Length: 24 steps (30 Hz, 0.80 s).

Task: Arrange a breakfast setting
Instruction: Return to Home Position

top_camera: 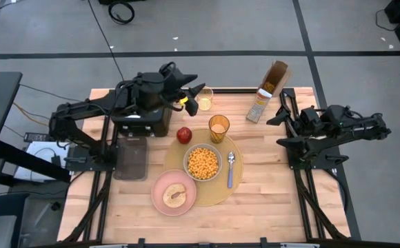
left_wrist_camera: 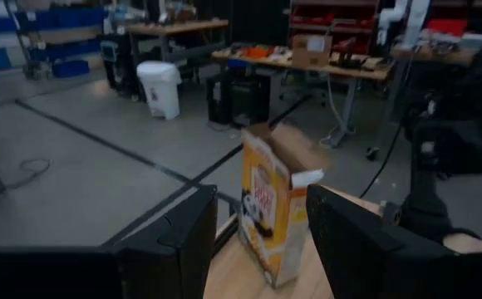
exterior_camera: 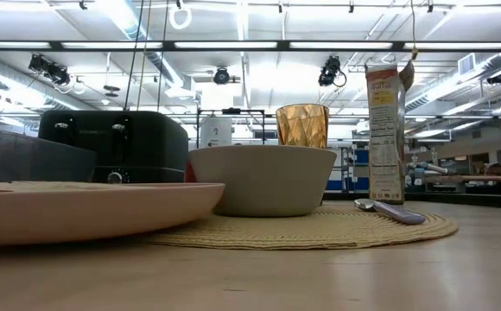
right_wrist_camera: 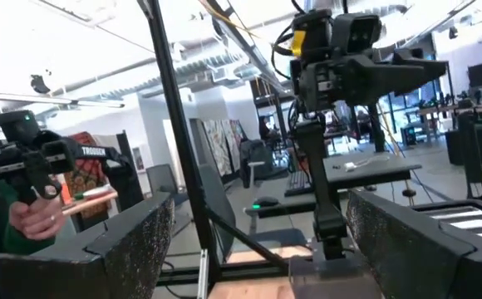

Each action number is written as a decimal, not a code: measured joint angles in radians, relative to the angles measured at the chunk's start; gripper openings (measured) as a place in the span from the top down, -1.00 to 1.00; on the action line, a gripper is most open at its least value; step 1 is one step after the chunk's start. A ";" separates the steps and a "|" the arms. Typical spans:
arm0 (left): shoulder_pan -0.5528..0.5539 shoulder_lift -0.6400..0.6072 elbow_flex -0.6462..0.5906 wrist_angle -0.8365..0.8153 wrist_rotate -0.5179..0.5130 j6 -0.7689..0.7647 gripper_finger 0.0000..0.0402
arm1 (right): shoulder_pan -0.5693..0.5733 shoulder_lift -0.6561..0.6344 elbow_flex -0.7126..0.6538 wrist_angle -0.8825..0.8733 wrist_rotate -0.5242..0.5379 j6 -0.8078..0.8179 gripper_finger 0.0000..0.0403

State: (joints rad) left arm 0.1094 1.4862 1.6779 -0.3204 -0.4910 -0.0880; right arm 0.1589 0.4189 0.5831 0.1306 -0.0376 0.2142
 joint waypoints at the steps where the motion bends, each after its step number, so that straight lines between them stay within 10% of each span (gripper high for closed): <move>1: 0.000 -0.004 0.000 0.011 0.000 0.009 0.04 | 0.000 0.004 -0.008 0.019 0.000 0.000 -0.79; 12: -0.049 -0.102 -0.025 0.011 0.025 0.030 0.04 | 0.000 0.033 -0.189 0.329 0.015 -0.034 -0.79; 24: -0.122 -0.430 -0.613 0.454 0.020 0.023 0.04 | -0.004 -0.108 -0.200 0.189 0.029 -0.082 -0.79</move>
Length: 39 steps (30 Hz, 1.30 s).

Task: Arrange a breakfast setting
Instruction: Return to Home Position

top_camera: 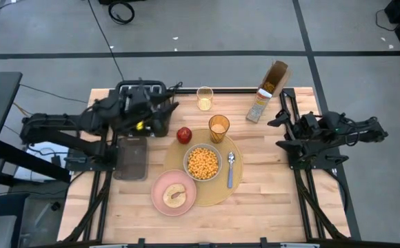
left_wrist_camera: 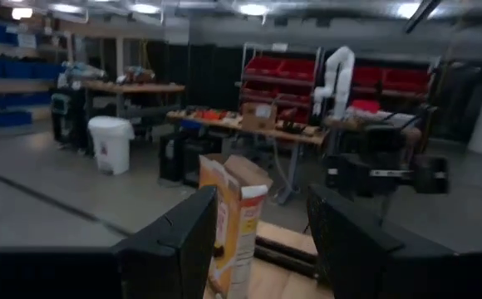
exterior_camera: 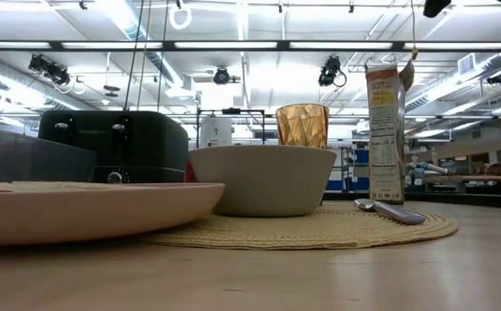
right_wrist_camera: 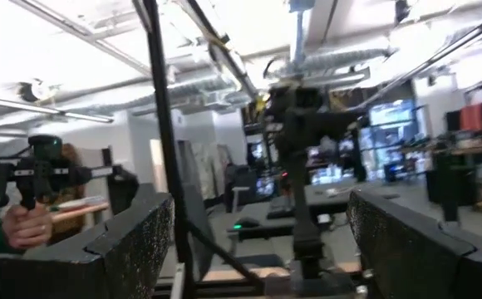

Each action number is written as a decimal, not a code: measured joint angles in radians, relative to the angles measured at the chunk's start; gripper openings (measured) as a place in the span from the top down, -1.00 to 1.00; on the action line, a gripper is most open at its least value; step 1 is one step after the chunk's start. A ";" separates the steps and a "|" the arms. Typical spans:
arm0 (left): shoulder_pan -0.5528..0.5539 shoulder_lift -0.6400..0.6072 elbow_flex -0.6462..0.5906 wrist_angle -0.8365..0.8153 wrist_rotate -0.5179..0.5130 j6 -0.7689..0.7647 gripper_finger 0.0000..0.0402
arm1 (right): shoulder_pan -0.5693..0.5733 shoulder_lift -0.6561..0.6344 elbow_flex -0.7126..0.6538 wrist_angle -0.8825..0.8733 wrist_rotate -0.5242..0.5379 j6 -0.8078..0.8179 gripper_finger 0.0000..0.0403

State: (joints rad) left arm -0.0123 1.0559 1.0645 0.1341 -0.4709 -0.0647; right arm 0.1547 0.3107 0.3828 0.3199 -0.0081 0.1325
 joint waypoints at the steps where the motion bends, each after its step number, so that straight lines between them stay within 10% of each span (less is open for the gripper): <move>1: -0.005 -0.030 -0.035 0.023 0.001 0.004 0.04 | -0.003 -0.021 0.000 -0.015 0.010 -0.008 -0.79; 12: -0.019 -0.352 -0.391 0.144 -0.051 -0.006 0.04 | -0.061 -0.310 -0.032 -0.146 0.048 -0.031 -0.79; 24: -0.013 -0.369 -0.540 0.168 -0.069 -0.030 0.04 | -0.092 -0.308 -0.373 0.190 0.061 0.119 -0.79; 39: -0.119 -0.491 -0.923 0.521 0.028 0.207 0.04 | -0.091 -0.296 -0.377 0.003 -0.014 0.051 -0.79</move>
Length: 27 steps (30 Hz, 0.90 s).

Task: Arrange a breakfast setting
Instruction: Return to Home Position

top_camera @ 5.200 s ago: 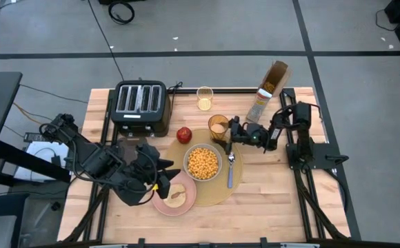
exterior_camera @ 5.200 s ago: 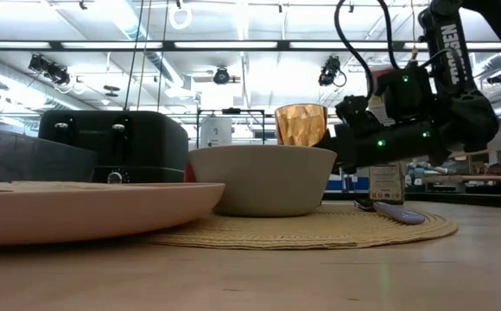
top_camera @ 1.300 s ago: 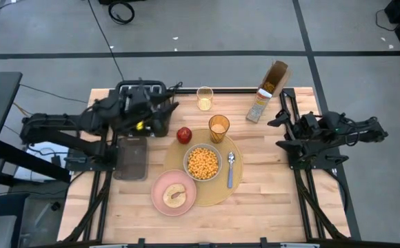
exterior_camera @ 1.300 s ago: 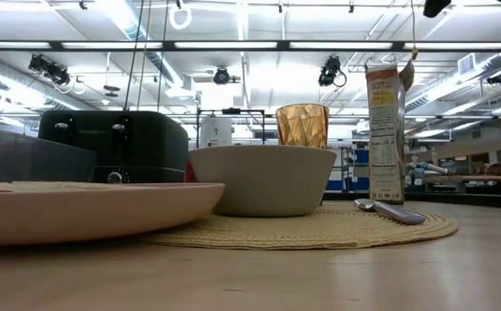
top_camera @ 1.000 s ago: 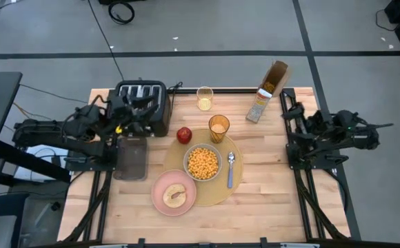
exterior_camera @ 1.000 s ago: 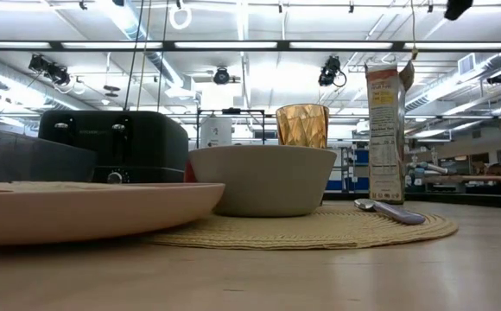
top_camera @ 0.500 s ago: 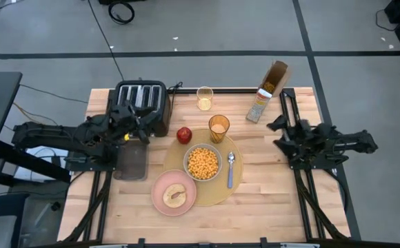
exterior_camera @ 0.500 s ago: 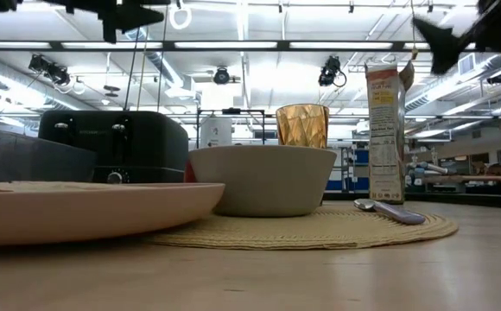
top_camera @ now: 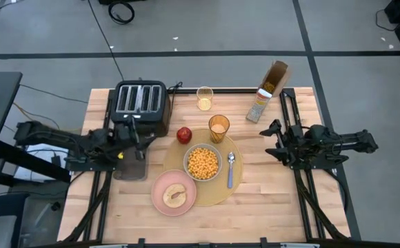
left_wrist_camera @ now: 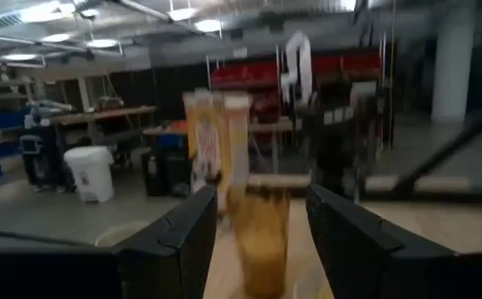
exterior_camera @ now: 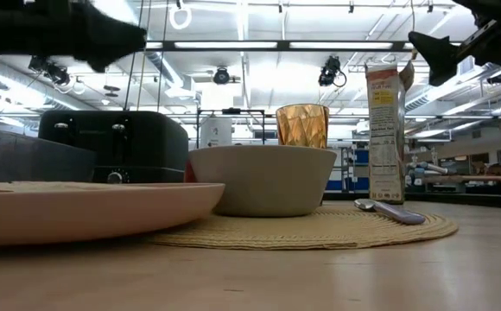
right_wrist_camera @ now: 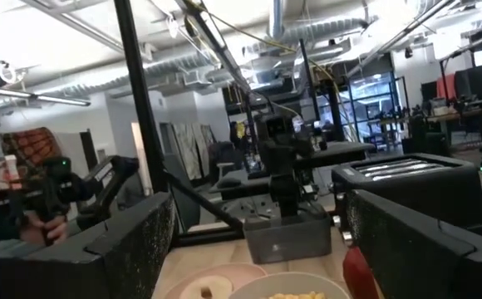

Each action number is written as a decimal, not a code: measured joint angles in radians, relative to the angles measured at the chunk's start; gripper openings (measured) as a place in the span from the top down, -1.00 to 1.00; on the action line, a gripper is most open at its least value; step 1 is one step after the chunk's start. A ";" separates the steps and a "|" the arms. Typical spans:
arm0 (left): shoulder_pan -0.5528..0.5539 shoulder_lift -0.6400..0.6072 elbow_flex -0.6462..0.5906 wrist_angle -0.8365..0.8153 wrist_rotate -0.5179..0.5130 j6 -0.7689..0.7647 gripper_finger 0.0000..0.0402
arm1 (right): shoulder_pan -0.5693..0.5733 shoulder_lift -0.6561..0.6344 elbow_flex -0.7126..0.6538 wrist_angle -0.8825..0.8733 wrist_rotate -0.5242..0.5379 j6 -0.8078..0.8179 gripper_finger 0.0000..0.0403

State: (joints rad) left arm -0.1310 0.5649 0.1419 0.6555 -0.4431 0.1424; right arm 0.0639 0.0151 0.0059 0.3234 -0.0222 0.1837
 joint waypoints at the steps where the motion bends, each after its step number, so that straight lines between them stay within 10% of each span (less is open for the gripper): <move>1: 0.000 -0.015 -0.015 -0.017 0.000 0.010 0.04 | 0.000 -0.001 0.000 0.001 0.000 -0.001 -0.79; 14: 0.001 -0.428 -0.068 -0.474 0.007 -0.105 0.04 | 0.000 -0.001 0.000 0.004 0.001 0.000 -0.79; 27: -0.001 -0.456 -0.133 -0.574 0.114 -0.137 0.04 | 0.000 0.000 0.000 0.004 0.003 -0.002 -0.79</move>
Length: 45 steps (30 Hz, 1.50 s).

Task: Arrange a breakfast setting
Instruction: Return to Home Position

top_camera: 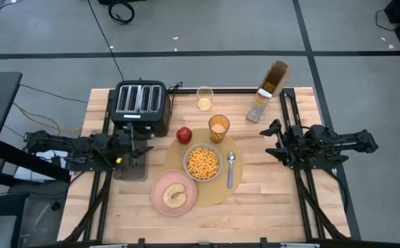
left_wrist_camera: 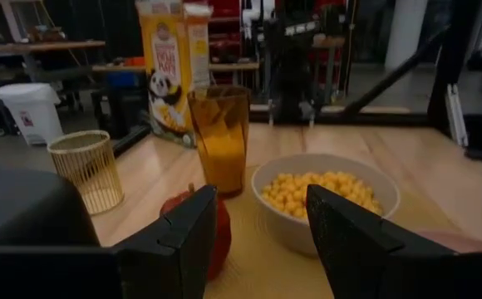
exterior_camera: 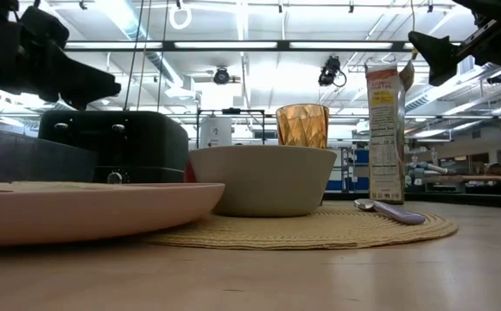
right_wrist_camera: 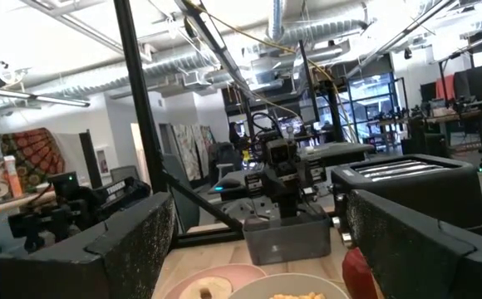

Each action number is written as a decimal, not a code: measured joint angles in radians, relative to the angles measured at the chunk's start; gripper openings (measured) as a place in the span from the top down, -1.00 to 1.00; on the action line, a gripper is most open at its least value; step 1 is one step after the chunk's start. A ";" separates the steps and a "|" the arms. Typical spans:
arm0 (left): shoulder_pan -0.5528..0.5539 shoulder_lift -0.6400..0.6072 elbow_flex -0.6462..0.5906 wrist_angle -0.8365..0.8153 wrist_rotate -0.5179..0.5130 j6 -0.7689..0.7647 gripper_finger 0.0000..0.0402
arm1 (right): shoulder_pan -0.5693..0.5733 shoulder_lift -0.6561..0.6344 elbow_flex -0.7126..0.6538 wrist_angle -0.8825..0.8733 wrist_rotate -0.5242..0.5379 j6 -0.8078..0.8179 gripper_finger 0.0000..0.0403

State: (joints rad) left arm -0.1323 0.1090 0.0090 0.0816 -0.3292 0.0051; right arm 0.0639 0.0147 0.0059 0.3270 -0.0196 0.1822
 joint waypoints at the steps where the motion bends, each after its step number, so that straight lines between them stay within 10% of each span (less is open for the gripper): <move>1: 0.000 0.003 0.000 0.002 0.000 0.000 0.04 | 0.000 0.000 0.000 0.000 0.000 0.000 -0.79; 45: 0.077 0.015 -0.001 -0.016 -0.001 0.006 0.04 | -0.093 -0.012 0.001 -0.311 0.019 0.000 -0.79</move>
State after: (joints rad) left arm -0.0557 0.1242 0.0082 0.0655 -0.3297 0.0113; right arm -0.0291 0.0025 0.0067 0.0158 -0.0002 0.1825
